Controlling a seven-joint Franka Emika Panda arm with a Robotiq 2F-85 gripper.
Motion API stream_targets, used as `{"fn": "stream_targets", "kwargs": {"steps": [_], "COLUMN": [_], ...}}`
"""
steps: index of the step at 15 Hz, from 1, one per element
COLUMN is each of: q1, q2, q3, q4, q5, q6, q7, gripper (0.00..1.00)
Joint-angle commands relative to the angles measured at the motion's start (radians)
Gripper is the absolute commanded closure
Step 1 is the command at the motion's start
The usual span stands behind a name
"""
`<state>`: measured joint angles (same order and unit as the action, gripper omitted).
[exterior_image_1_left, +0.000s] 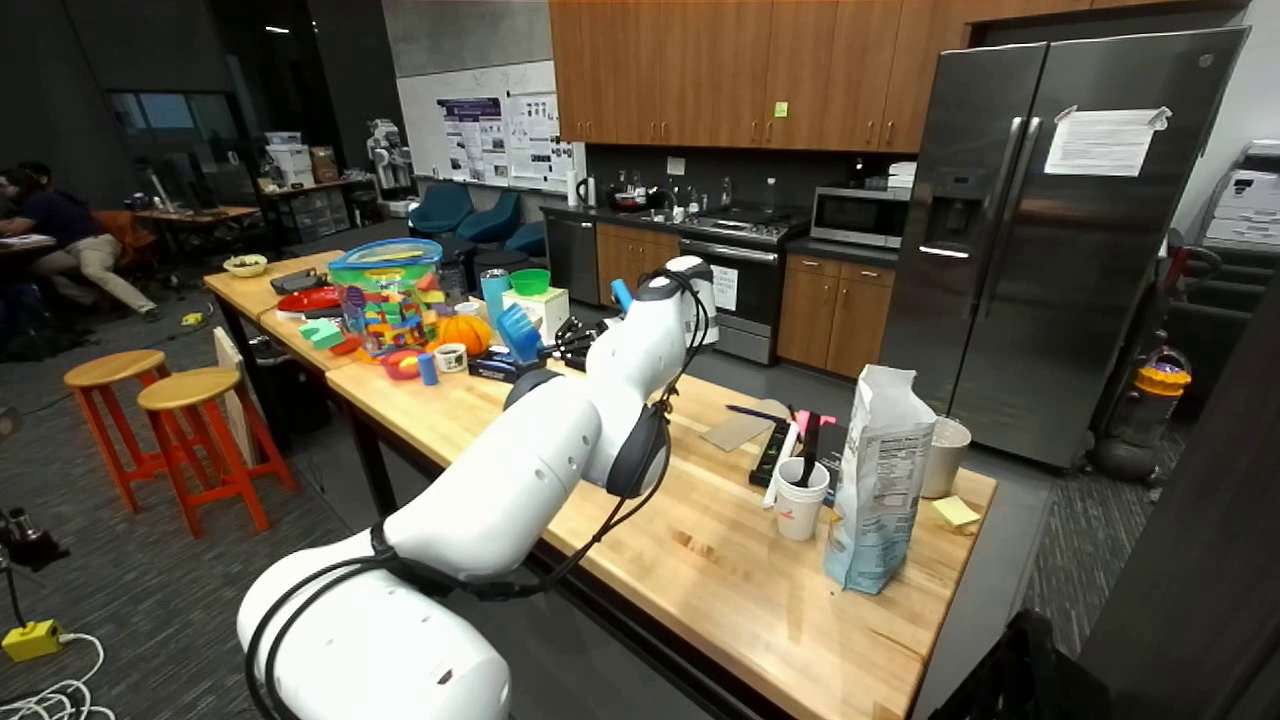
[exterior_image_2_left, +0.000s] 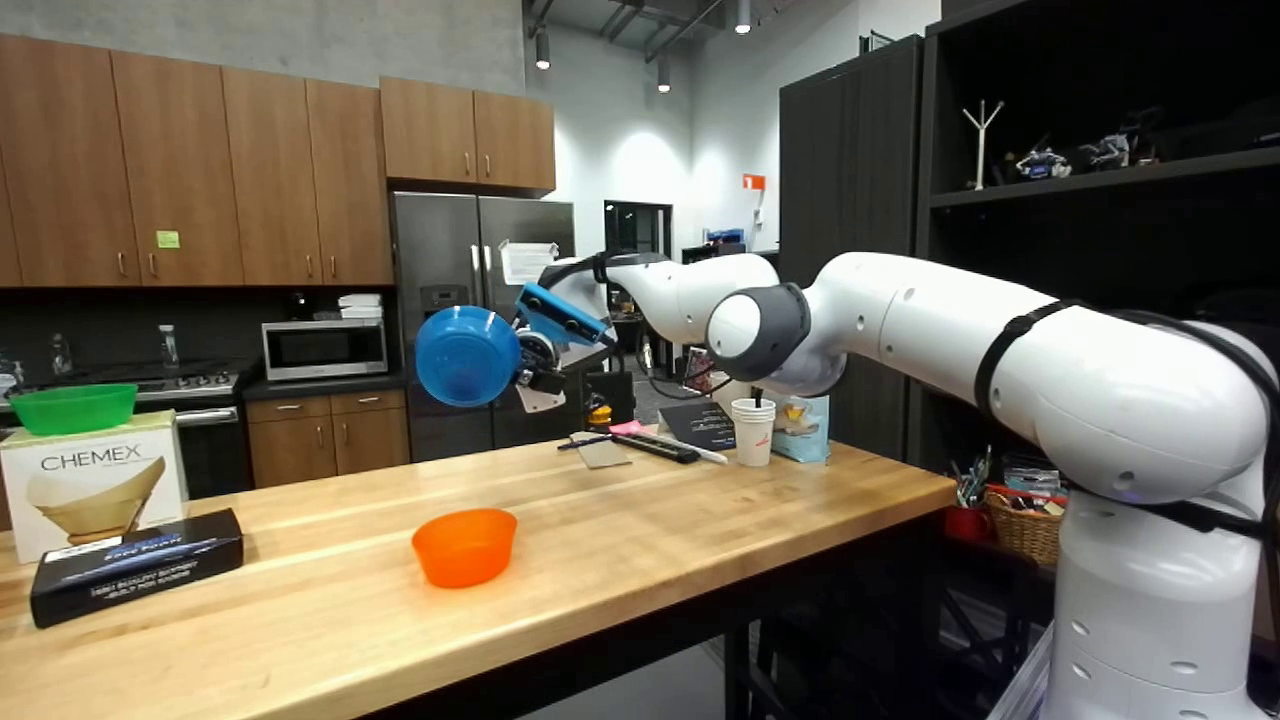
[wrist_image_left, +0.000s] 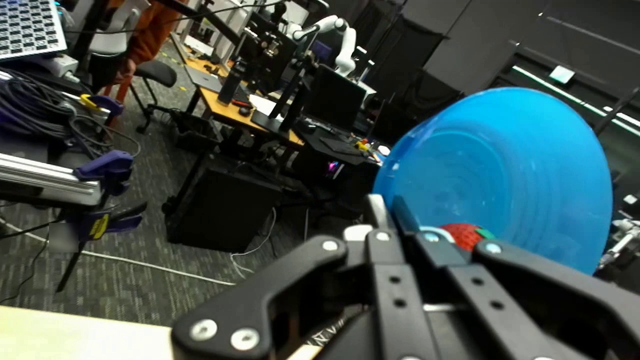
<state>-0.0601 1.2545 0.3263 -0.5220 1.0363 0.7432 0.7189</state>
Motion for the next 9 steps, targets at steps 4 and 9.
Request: {"fn": "stream_targets", "kwargs": {"steps": [4,9], "q1": [-0.011,0.038], "q2": [-0.033,-0.07], "q3": [0.004,-0.023], "q4": [-0.088,-0.064], "q5": [0.077,0.075], "q6": [0.036,-0.028], "q7": [-0.007,-0.004], "gripper": [0.99,0.99]}}
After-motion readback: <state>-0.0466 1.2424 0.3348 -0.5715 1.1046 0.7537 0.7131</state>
